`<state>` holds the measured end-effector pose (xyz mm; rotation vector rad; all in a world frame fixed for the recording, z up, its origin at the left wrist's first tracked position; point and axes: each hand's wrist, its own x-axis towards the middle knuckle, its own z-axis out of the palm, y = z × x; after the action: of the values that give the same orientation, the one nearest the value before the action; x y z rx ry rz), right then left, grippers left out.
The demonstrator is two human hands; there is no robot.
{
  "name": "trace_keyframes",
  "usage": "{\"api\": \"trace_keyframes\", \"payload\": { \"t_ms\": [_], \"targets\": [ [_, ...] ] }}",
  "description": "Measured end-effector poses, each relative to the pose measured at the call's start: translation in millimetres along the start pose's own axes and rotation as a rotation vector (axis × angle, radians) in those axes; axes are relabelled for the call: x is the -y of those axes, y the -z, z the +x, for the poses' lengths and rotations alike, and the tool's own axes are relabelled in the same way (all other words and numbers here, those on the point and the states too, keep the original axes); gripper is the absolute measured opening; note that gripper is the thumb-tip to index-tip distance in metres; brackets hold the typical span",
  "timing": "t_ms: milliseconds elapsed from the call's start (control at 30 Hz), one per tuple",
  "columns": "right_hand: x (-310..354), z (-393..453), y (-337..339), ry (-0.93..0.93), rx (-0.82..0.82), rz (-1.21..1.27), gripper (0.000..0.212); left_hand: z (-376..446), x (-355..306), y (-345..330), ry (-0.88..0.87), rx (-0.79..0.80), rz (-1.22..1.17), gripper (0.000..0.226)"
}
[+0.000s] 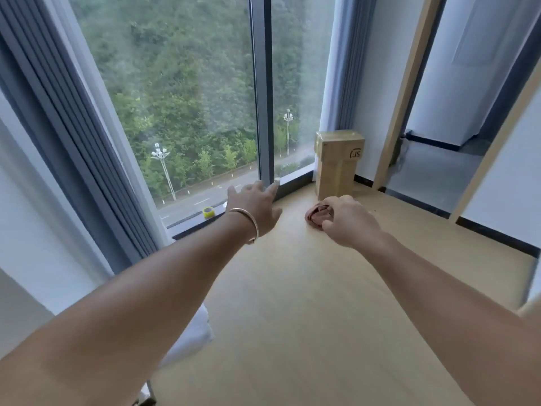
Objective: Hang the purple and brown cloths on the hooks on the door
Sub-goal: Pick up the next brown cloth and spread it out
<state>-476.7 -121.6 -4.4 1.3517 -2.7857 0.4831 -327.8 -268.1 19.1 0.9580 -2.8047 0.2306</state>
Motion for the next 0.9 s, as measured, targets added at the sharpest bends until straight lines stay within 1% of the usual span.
{"api": "trace_keyframes", "payload": {
  "t_ms": [67, 167, 300, 400, 500, 600, 667, 767, 900],
  "targets": [
    [-39.5, -13.7, -8.6, -0.078, 0.022, 0.016, 0.042, 5.0, -42.8, -20.9, -0.054, 0.058, -0.006, 0.059],
    [-97.1, -37.7, -19.6, -0.22, 0.077, 0.008, 0.052, 9.4, -108.7, -51.5, -0.145, 0.136, -0.02, 0.058],
    [-166.7, -77.1, -36.5, -0.39, 0.163, -0.004, 0.052, -0.1, -186.6, -92.8, -0.261, 0.232, -0.04, 0.053],
    [-204.3, -105.5, -47.3, -0.502, 0.227, -0.008, 0.051, -8.3, -231.9, -115.7, -0.327, 0.319, -0.038, 0.054],
    [-230.6, -122.6, -51.7, -0.586, 0.234, 0.032, 0.05, -11.4, -273.5, -121.5, -0.414, 0.352, -0.081, 0.056],
    [-250.6, -128.4, -50.3, -0.648, 0.196, 0.125, 0.052, -11.6, -304.9, -123.5, -0.485, 0.334, -0.171, 0.057],
    [-263.5, -127.1, -50.3, -0.672, 0.18, 0.164, 0.053, -3.8, -314.3, -127.4, -0.492, 0.346, -0.201, 0.06],
    [-282.5, -118.5, -53.0, -0.692, 0.18, 0.137, 0.052, 19.1, -320.6, -136.7, -0.485, 0.399, -0.216, 0.063],
    [-307.3, -87.0, -55.5, -0.705, 0.17, 0.055, 0.052, 66.2, -337.4, -150.0, -0.543, 0.431, -0.214, 0.065]
  ]
}}
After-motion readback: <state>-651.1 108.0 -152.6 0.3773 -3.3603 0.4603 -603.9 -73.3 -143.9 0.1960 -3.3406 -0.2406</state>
